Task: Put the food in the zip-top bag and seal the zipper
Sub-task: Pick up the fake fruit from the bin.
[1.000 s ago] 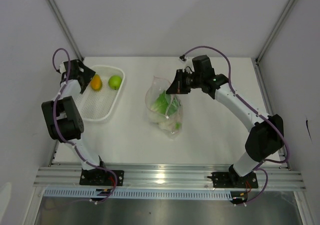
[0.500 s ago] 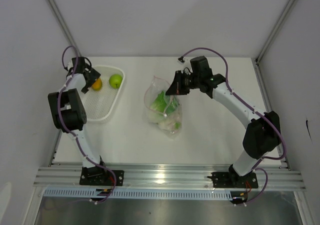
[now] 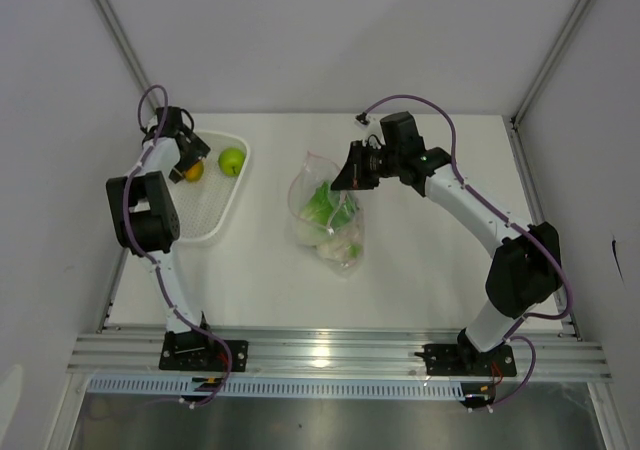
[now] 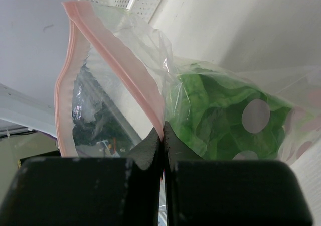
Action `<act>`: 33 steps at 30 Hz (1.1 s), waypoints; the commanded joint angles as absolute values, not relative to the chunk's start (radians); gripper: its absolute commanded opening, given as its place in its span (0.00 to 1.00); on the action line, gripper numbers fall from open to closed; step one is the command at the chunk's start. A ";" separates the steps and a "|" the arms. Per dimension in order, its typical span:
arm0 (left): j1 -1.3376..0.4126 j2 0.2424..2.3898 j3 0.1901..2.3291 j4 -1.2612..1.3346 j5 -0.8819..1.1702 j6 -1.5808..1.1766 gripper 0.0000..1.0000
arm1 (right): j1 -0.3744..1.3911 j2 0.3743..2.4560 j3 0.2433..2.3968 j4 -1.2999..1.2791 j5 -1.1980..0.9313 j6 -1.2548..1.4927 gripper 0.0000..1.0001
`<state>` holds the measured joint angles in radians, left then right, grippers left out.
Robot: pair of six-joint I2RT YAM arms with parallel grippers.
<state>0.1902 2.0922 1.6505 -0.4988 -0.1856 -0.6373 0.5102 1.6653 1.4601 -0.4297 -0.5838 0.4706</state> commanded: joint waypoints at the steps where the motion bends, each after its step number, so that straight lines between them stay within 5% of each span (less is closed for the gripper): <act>1: 0.186 2.135 1.733 -0.552 -0.192 -0.614 0.91 | 0.508 1.638 1.486 -0.422 -0.574 0.460 0.01; 13: 0.196 2.160 1.738 -0.552 -0.183 -0.669 0.83 | 0.497 1.632 1.480 -0.425 -0.569 0.460 0.01; 19: 0.199 2.141 1.704 -0.523 -0.178 -0.673 0.59 | 0.499 1.621 1.483 -0.423 -0.565 0.471 0.01; 26: 0.196 2.093 1.665 -0.511 -0.163 -0.672 0.07 | 0.502 1.603 1.489 -0.443 -0.543 0.476 0.01; 33: 0.178 1.765 1.417 -0.372 -0.147 -0.698 0.01 | 0.502 1.628 1.516 -0.471 -0.512 0.486 0.01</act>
<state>0.1894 1.9743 1.5009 -0.4698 -0.1543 -0.6727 0.5011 1.6417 1.4628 -0.4545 -0.5446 0.4786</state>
